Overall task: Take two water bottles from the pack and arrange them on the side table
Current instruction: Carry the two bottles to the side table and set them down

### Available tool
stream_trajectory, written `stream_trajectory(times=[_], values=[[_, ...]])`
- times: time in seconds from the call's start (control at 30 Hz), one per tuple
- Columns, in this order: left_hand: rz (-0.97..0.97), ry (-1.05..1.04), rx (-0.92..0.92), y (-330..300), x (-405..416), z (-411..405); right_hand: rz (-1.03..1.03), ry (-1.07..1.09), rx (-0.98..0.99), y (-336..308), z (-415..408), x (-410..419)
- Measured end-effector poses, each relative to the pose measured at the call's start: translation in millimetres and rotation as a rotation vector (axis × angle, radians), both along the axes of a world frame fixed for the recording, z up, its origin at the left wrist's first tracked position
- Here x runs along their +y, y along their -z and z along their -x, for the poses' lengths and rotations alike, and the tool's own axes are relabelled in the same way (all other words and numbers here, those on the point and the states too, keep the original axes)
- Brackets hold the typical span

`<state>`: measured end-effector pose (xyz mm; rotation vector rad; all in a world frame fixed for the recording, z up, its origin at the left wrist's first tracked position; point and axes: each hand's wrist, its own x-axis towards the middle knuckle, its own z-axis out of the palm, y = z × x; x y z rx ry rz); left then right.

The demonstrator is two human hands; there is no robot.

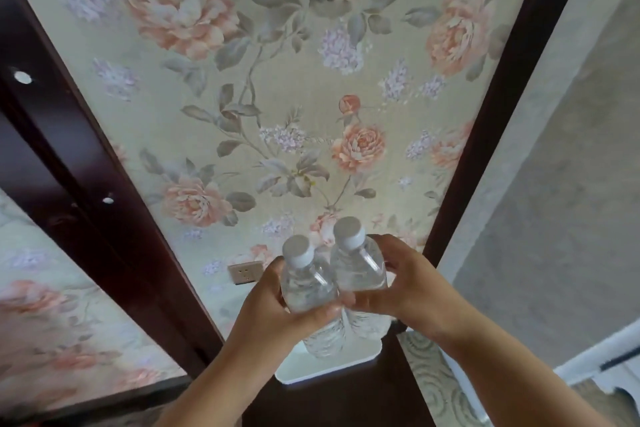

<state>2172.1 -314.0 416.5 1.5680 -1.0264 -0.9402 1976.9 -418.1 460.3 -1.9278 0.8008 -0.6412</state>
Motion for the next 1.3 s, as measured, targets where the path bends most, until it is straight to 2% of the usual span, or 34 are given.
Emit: stream_trajectory(times=[0.13, 0.33, 0.5, 0.67, 1.0, 1.3], values=[[-0.123, -0.007, -0.148, 44.0, -12.2, 9.1, -0.034, -0.045, 0.186, 47.0, 1.0, -19.0], [-0.284, 0.000, -0.189, 165.8, -25.9, 13.4, -0.047, -0.067, 0.391, 175.2, -3.1, -44.3], [-0.389, -0.011, -0.103, 281.9, -34.9, 22.3, -0.128, -0.101, 0.469, 297.3, -1.9, -53.0], [-0.419, -0.057, -0.070, 359.3, -38.0, 35.3, -0.219, -0.057, 0.458, 379.5, 5.1, -48.7], [-0.392, -0.140, -0.088, 420.0, -41.7, 53.3, -0.281, 0.017, 0.421, 449.1, 6.8, -44.1], [-0.458, -0.134, -0.055, 425.1, -16.0, 54.4, -0.279, -0.094, 0.491, 462.6, 9.4, -37.5]])
